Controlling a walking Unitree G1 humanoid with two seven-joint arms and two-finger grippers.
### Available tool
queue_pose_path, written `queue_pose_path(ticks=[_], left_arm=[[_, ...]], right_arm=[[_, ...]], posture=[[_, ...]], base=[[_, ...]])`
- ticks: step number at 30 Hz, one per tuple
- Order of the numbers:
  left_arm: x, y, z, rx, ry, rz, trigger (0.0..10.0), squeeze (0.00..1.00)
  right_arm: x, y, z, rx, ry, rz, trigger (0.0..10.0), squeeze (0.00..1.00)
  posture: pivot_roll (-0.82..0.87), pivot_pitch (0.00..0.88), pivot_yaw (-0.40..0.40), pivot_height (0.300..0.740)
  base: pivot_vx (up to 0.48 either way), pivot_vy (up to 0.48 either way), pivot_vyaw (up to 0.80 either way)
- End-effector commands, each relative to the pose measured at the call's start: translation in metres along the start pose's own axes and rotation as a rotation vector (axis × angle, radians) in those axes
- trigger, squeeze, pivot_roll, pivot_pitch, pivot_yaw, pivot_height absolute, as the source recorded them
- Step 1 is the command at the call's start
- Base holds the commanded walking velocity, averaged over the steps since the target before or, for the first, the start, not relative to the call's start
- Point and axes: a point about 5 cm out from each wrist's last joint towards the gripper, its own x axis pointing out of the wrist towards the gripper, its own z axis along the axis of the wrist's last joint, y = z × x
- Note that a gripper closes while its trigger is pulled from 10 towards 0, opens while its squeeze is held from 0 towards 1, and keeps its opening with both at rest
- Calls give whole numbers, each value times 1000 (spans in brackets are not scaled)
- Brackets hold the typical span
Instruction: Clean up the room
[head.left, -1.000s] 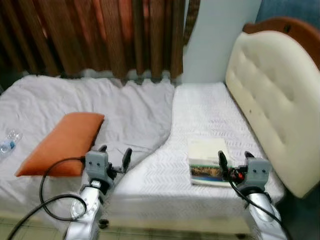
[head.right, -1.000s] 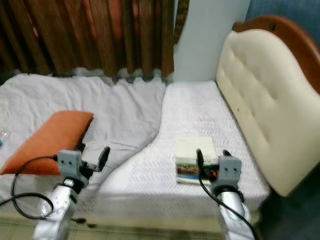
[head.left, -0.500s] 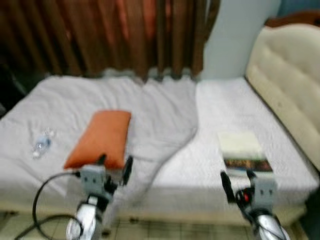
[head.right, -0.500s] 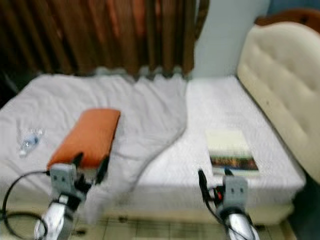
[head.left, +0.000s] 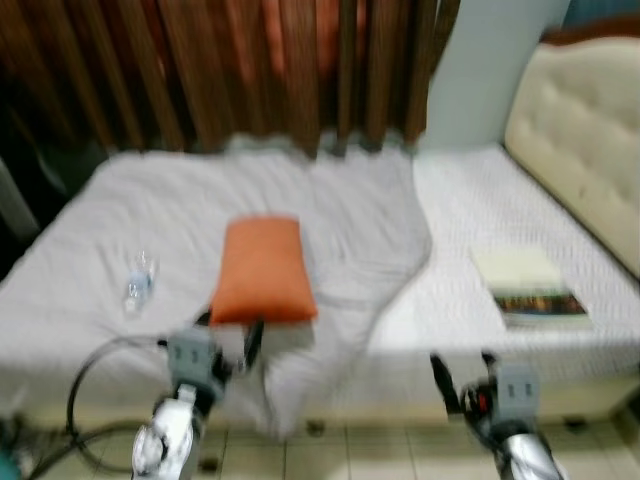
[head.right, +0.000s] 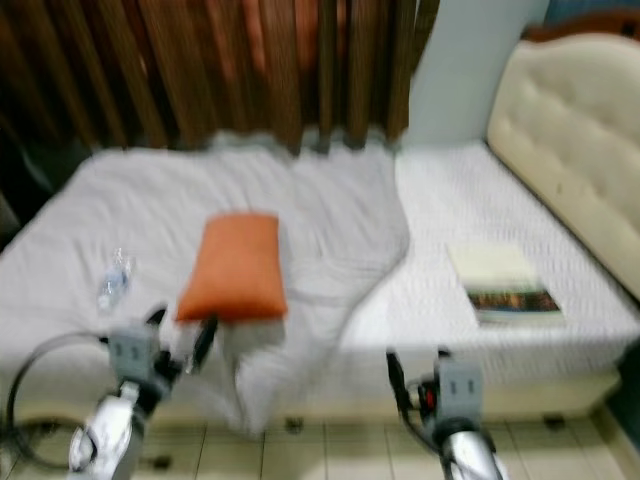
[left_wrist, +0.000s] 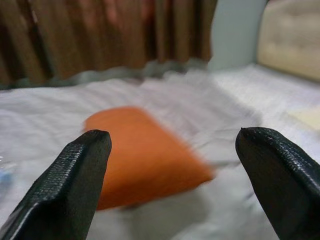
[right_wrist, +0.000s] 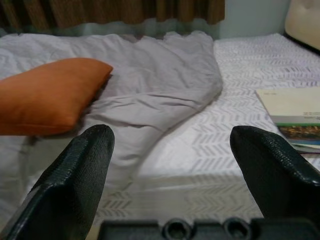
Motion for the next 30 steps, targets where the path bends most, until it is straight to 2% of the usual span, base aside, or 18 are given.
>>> queue_pose_path(ticks=[1, 3, 10, 30], left_arm=[[4, 4, 2, 12, 5, 17, 10000, 0], [9, 0, 6, -32, -15, 6, 10000, 0], [15, -5, 6, -23, -11, -8, 10000, 0], [22, 0, 2, -10, 24, 7, 10000, 0]], right_arm=[[7, 4, 3, 2, -9, 16, 10000, 0], [14, 5, 7, -4, -18, 26, 10000, 0], [27, 8, 15, -3, -38, 39, 10000, 0], [32, 10, 9, 8, -20, 50, 10000, 0]], posture=[[-67, 0, 11, 740], [-69, 0, 14, 740], [-75, 0, 18, 740], [-66, 0, 14, 740]], base=[[0, 0, 0], [465, 0, 0], [466, 0, 0], [473, 0, 0]])
